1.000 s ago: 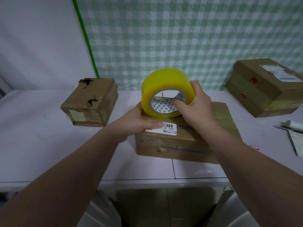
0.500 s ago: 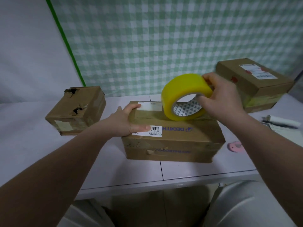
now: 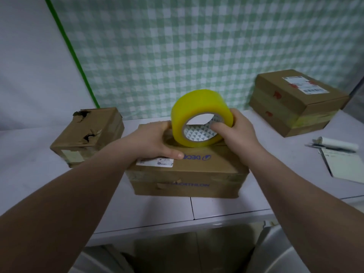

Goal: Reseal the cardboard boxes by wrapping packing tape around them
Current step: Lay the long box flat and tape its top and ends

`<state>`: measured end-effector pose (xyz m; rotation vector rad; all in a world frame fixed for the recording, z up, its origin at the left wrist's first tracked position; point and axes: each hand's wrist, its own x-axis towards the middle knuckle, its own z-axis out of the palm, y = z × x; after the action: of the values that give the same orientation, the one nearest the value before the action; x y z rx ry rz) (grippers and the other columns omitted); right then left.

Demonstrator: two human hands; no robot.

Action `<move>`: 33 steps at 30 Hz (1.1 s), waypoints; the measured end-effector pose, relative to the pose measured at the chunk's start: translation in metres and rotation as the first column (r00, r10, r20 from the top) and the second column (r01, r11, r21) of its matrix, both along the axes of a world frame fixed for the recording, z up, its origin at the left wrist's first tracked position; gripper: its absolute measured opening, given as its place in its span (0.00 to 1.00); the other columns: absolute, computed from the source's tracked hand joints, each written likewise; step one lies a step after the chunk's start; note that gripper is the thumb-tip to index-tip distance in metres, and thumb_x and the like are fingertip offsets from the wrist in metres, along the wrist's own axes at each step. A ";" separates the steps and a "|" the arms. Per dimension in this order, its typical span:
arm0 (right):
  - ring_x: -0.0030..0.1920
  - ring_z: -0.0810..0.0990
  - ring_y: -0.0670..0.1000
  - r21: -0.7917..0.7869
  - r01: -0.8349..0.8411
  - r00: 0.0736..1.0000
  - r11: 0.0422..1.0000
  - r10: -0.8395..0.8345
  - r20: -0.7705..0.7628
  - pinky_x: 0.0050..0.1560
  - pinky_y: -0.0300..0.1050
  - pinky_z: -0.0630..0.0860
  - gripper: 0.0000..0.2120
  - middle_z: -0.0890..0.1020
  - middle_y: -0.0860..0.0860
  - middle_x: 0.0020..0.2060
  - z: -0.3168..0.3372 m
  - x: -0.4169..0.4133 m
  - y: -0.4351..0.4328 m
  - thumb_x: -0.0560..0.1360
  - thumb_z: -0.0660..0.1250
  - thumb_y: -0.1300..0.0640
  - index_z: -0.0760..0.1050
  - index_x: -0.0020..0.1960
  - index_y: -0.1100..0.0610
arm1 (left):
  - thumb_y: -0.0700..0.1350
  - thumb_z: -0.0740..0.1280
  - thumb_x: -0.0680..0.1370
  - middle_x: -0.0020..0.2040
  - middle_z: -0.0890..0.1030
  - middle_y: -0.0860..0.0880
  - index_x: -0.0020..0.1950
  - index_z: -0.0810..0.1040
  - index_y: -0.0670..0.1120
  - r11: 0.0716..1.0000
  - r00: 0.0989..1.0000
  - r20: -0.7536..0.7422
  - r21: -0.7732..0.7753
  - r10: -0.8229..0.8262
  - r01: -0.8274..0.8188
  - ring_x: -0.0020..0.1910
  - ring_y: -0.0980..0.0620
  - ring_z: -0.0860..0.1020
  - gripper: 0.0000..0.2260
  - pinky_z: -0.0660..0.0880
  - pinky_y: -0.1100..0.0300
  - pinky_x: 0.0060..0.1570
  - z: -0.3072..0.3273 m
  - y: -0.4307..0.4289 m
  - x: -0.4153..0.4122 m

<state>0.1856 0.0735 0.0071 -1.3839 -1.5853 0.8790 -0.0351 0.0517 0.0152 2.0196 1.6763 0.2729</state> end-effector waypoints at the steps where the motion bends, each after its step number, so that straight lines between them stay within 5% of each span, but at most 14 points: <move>1: 0.43 0.77 0.47 0.011 -0.002 1.000 1.000 0.002 0.002 0.42 0.45 0.73 0.07 0.78 0.48 0.40 0.000 -0.006 0.000 0.72 0.69 0.54 0.74 0.49 0.53 | 0.71 0.73 0.56 0.65 0.75 0.58 0.69 0.68 0.58 1.000 1.000 0.006 -0.007 0.003 -0.003 0.63 0.55 0.73 0.44 0.70 0.51 0.65 -0.001 0.001 -0.004; 6: 0.41 0.76 0.49 0.136 0.048 0.995 0.990 -0.059 0.083 0.35 0.42 0.68 0.10 0.77 0.49 0.41 0.006 -0.010 0.003 0.71 0.69 0.57 0.73 0.51 0.55 | 0.77 0.68 0.52 0.67 0.72 0.58 0.70 0.65 0.58 0.999 0.999 -0.030 -0.028 0.025 -0.026 0.65 0.53 0.71 0.49 0.70 0.49 0.64 -0.006 0.004 -0.013; 12: 0.45 0.77 0.49 0.260 0.165 0.975 0.952 -0.198 0.105 0.41 0.40 0.71 0.16 0.79 0.49 0.47 0.032 0.044 0.011 0.73 0.67 0.63 0.75 0.59 0.50 | 0.71 0.72 0.55 0.61 0.73 0.56 0.63 0.67 0.60 0.996 0.998 -0.045 -0.075 0.054 -0.057 0.60 0.51 0.74 0.40 0.73 0.48 0.60 -0.007 0.009 -0.014; 16: 0.61 0.74 0.54 0.355 0.067 0.956 0.932 -0.162 0.245 0.57 0.42 0.69 0.23 0.77 0.55 0.61 0.030 0.057 0.012 0.73 0.65 0.66 0.74 0.66 0.51 | 0.61 0.75 0.65 0.60 0.73 0.57 0.66 0.67 0.56 0.997 0.998 -0.056 -0.070 0.008 -0.012 0.57 0.53 0.74 0.33 0.72 0.53 0.59 -0.002 0.011 -0.008; 26: 0.59 0.74 0.56 0.454 0.036 0.932 0.890 -0.194 0.306 0.55 0.42 0.68 0.26 0.76 0.56 0.59 0.026 0.056 0.013 0.72 0.63 0.68 0.74 0.66 0.49 | 0.65 0.74 0.62 0.59 0.68 0.54 0.68 0.69 0.50 0.992 0.974 -0.187 -0.006 -0.129 0.130 0.60 0.52 0.69 0.39 0.69 0.54 0.62 0.006 0.026 0.043; 30: 0.58 0.74 0.59 0.484 -0.067 0.854 0.872 -0.200 0.479 0.53 0.49 0.71 0.27 0.76 0.56 0.57 0.037 0.078 0.018 0.71 0.65 0.66 0.74 0.66 0.48 | 0.64 0.74 0.62 0.62 0.69 0.53 0.66 0.69 0.50 0.993 0.969 -0.215 -0.003 -0.120 0.122 0.61 0.49 0.69 0.37 0.69 0.50 0.63 0.000 0.025 0.040; 33: 0.58 0.74 0.60 0.453 -0.105 0.715 0.885 -0.250 0.654 0.44 0.49 0.69 0.26 0.76 0.54 0.56 0.040 0.101 0.022 0.72 0.67 0.65 0.74 0.67 0.46 | 0.63 0.75 0.63 0.66 0.67 0.53 0.70 0.66 0.52 0.993 0.972 -0.204 -0.008 -0.114 0.115 0.65 0.49 0.67 0.40 0.67 0.49 0.66 0.002 0.024 0.040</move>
<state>0.2864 0.0950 0.0470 -1.4803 -2.0979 -0.1597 0.0053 0.0760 0.0173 2.2010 1.6699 0.0287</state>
